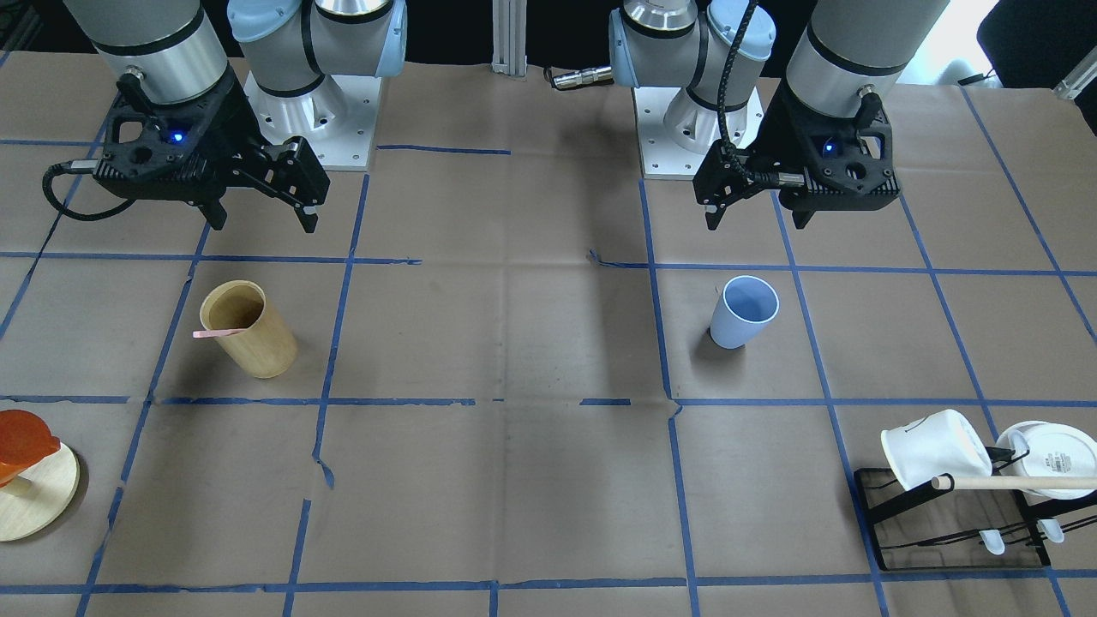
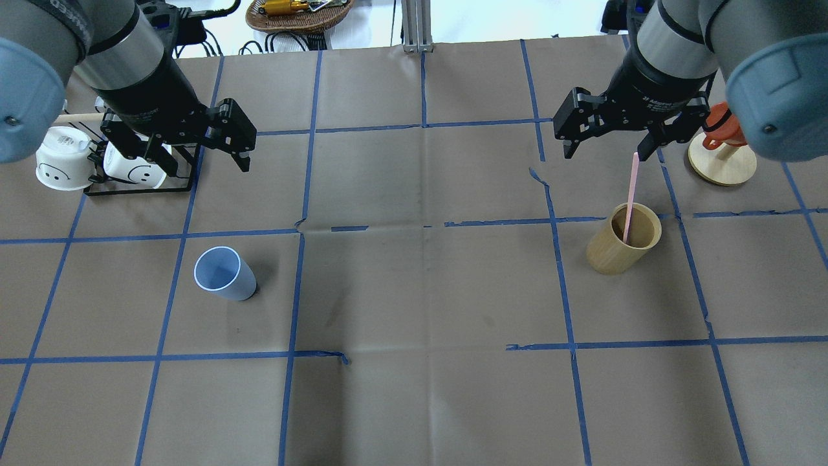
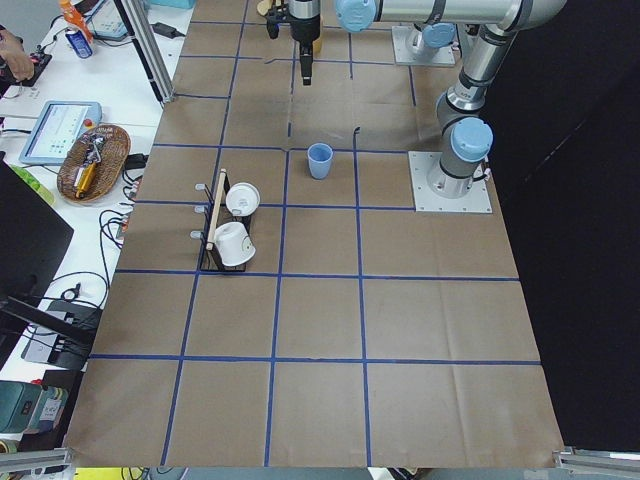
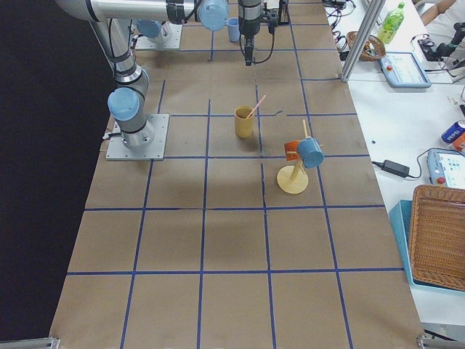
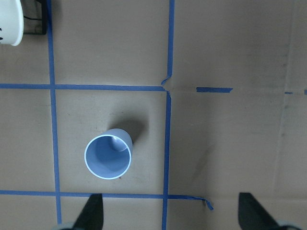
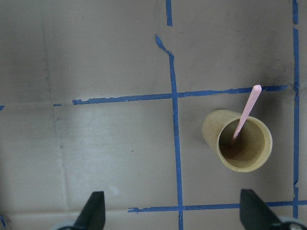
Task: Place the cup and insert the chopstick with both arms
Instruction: 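Lower the left gripper onto the light blue cup and grasp it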
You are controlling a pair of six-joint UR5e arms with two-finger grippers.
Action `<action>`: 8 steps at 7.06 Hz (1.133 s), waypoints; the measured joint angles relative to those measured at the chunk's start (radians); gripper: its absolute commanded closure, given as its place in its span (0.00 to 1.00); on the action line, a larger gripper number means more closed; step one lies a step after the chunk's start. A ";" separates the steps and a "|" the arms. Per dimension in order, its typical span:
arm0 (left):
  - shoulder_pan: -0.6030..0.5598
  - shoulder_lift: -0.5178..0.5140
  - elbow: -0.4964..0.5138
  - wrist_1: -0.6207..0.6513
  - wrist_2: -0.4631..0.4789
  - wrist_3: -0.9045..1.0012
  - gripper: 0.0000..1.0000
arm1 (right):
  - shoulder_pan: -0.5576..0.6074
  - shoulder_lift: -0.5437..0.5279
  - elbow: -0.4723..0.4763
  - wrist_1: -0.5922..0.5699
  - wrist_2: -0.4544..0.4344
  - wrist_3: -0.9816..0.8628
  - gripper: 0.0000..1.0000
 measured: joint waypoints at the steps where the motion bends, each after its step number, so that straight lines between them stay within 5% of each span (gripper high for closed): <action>1: 0.012 -0.008 -0.019 0.002 0.015 0.001 0.00 | 0.000 0.000 0.000 0.000 0.000 0.000 0.00; 4: 0.071 -0.021 -0.170 0.074 0.024 0.001 0.01 | 0.000 -0.001 0.000 0.000 0.001 0.000 0.00; 8: 0.117 -0.035 -0.398 0.352 0.012 0.010 0.03 | 0.000 0.000 0.000 0.000 0.002 0.000 0.00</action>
